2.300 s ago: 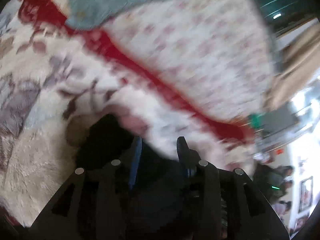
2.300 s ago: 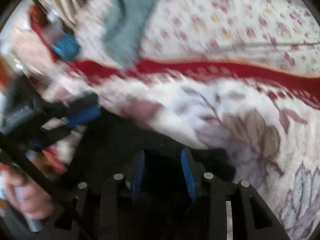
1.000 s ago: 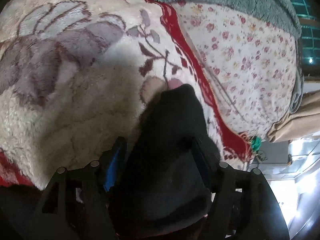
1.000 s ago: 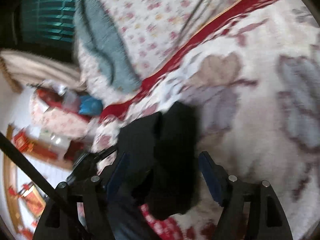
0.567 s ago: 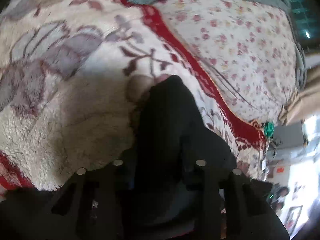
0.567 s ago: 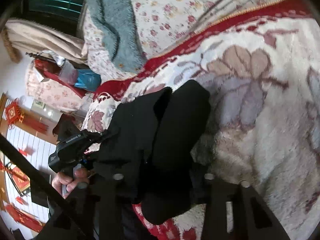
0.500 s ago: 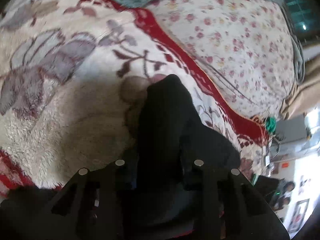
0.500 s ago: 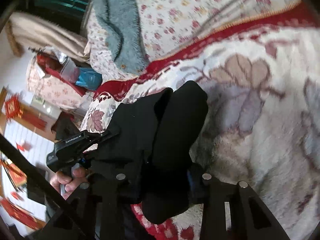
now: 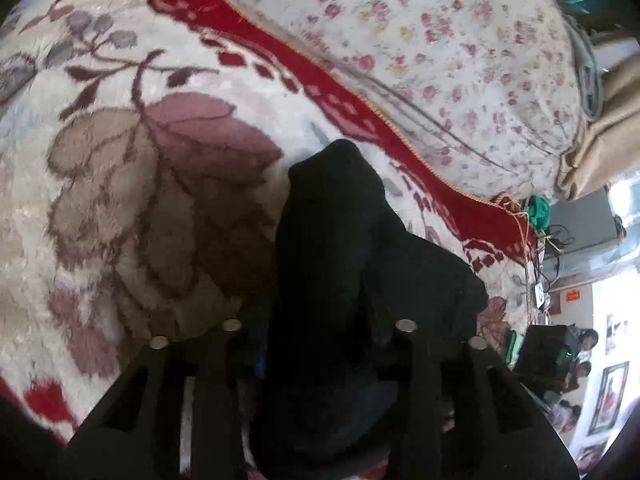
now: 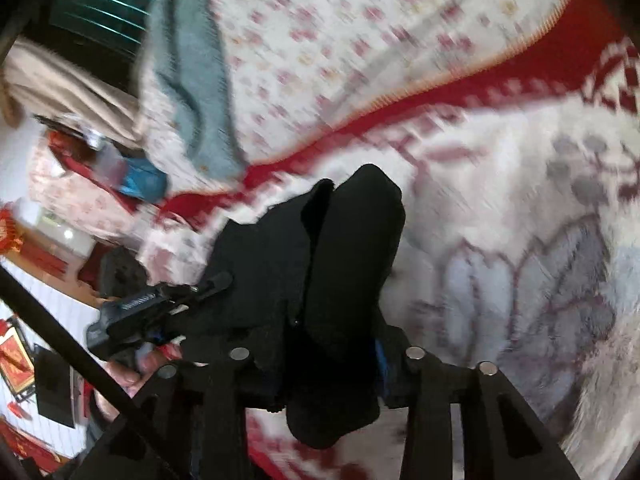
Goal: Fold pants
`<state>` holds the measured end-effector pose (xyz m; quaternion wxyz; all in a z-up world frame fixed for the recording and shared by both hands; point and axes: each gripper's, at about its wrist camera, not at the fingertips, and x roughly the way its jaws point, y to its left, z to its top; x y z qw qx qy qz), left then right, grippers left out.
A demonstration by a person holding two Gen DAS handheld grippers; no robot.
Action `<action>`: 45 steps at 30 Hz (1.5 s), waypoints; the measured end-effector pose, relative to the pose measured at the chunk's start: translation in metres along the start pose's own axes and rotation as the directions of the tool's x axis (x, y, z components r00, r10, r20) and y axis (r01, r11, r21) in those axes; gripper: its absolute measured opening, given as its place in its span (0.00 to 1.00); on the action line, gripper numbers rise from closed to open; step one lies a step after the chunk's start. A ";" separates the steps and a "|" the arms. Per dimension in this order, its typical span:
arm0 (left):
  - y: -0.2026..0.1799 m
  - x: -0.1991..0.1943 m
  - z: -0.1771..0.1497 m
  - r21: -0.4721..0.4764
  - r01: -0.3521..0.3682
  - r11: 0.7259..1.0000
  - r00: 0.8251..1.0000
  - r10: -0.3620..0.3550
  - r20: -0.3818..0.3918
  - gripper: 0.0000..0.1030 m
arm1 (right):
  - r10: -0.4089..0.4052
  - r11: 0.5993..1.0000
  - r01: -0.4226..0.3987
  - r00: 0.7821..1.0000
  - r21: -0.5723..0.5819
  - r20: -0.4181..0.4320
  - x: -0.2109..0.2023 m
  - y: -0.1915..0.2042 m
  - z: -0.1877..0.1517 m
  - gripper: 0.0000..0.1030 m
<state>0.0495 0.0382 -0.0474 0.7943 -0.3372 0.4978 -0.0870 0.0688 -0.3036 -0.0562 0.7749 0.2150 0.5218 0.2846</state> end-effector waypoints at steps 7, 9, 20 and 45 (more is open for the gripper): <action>-0.010 -0.035 -0.005 0.167 -0.094 0.982 0.991 0.076 0.111 0.59 | 0.006 1.000 -0.008 0.993 0.022 0.115 -0.044 0.005 -0.005 0.50; -0.022 -0.059 -0.018 0.277 -0.183 0.943 0.968 0.124 0.220 0.74 | -0.042 0.998 0.049 0.987 -0.037 0.157 -0.070 0.018 -0.013 0.50; -0.046 -0.065 -0.098 0.561 -0.445 0.698 0.881 0.231 0.412 0.87 | -0.298 0.888 0.372 0.913 -0.271 0.278 -0.104 0.048 -0.099 0.51; -0.046 -0.049 -0.111 0.524 -0.445 0.726 0.883 0.259 0.392 0.87 | -0.283 0.898 0.350 0.924 -0.268 0.258 -0.100 0.045 -0.095 0.51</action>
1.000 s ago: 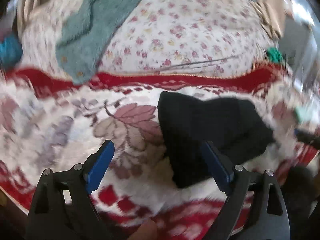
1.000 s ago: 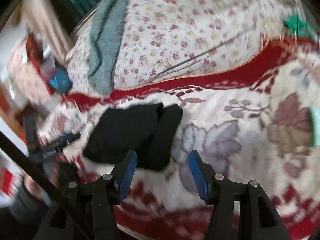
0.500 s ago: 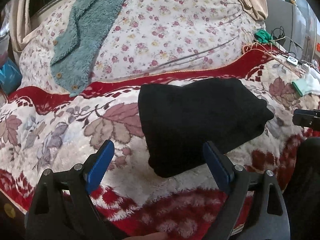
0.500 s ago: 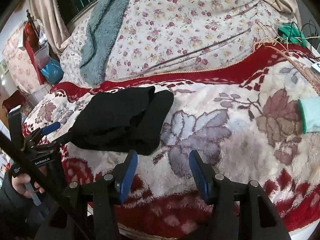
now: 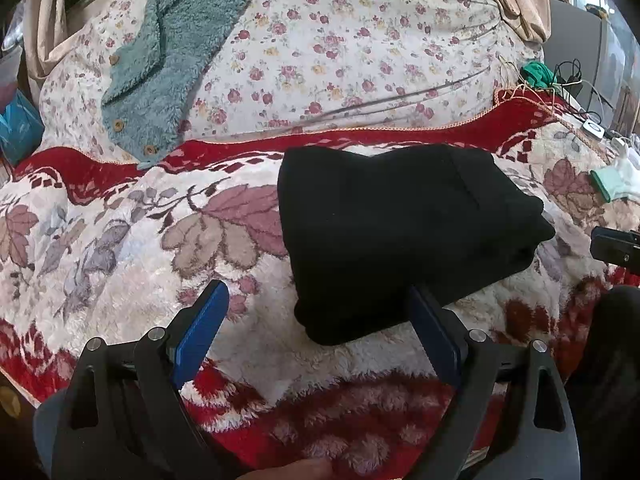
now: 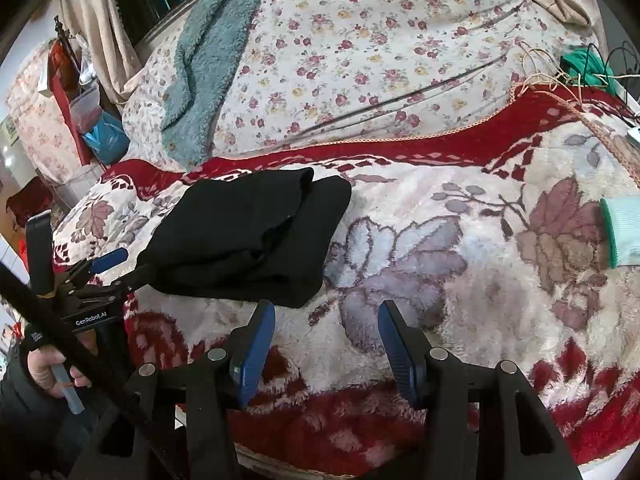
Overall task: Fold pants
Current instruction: 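Release the black pants and withdraw both grippers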
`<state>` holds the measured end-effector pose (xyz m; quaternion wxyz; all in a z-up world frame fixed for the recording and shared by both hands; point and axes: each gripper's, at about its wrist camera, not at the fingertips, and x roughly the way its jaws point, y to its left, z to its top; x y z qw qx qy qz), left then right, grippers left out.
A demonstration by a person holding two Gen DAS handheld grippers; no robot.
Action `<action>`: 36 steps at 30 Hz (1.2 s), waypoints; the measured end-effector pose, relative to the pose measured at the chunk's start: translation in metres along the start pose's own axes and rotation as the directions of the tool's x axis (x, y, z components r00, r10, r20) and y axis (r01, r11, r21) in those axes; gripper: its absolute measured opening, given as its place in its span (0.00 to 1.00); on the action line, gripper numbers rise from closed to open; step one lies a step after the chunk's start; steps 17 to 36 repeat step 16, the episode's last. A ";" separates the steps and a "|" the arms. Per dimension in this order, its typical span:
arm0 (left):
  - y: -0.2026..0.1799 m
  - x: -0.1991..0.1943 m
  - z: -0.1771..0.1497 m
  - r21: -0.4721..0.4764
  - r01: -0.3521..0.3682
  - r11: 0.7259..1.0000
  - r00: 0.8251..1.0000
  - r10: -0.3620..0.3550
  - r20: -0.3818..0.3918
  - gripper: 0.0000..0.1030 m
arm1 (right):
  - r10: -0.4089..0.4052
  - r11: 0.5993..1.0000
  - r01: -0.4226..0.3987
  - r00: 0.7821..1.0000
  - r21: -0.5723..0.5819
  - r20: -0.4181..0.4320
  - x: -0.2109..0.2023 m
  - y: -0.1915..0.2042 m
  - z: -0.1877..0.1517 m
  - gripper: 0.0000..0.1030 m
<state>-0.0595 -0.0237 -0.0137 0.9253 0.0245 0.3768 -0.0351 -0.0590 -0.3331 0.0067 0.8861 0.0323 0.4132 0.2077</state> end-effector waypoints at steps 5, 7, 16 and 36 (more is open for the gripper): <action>0.001 -0.003 0.000 -0.012 0.016 1.000 1.000 -0.016 0.011 0.87 | 0.008 1.000 -0.008 1.000 -0.004 0.002 0.000 0.000 -0.001 0.51; 0.001 -0.005 0.000 -0.014 0.021 1.000 1.000 -0.021 0.021 0.87 | 0.012 1.000 -0.012 1.000 -0.006 0.004 0.000 0.000 -0.001 0.51; -0.004 -0.011 -0.001 0.025 -0.016 1.000 0.998 0.015 0.064 0.86 | 0.018 1.000 -0.018 1.000 -0.008 0.006 -0.001 0.002 0.000 0.51; -0.004 -0.011 -0.001 0.025 -0.016 1.000 0.998 0.015 0.064 0.86 | 0.018 1.000 -0.018 1.000 -0.008 0.006 -0.001 0.002 0.000 0.51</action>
